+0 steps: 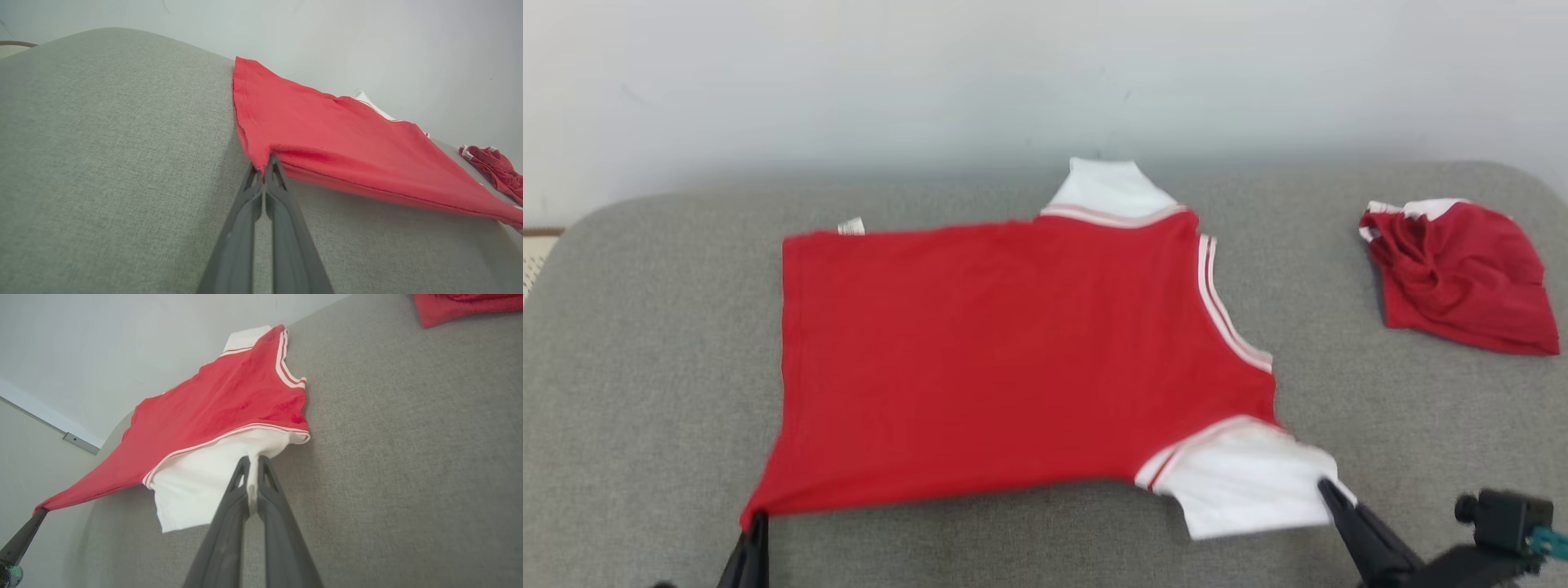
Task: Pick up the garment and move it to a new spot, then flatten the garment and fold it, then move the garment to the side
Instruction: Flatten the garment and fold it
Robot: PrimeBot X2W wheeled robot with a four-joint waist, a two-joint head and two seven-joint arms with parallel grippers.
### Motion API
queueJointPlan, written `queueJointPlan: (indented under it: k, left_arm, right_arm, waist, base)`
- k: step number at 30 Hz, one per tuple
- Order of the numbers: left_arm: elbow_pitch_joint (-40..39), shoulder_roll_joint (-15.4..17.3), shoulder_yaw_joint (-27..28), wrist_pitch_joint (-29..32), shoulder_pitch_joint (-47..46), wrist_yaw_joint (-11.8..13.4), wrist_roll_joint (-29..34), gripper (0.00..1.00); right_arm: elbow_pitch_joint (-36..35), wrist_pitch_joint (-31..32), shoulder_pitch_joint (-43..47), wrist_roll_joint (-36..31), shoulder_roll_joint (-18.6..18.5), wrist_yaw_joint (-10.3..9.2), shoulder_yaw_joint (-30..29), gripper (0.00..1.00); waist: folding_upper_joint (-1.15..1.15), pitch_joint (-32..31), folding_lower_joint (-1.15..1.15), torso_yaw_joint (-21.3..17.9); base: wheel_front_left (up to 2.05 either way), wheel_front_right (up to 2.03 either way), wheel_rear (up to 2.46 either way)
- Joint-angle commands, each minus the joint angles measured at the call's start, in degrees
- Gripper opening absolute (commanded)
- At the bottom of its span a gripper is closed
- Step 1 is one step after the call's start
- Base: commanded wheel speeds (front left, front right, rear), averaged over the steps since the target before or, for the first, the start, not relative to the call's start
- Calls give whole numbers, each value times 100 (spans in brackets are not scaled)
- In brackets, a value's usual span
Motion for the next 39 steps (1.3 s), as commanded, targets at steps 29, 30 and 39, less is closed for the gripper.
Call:
queueJointPlan:
  k: [29, 30, 39]
  left_arm:
    - [389, 102, 290, 127, -482, -192, 746, 0]
    - [470, 140, 255, 151, -600, -229, 758, 0]
    - [1456, 364, 36, 207, -1659, -370, 751, 0]
  right_arm:
    - [-445, 1047, -349, -1286, 838, 0, -588, 0]
    - [-332, 1000, -535, -1259, 884, 0, -560, 0]
    - [1161, 755, -2219, -1033, 1037, 0, -33, 0]
  waist:
    - [1, 70, 1, -199]
    - [1, 106, 1, -217]
    - [1, 450, 1, -360]
  base:
    - [0, 0, 0]
    - [0, 0, 0]
    - [0, 0, 0]
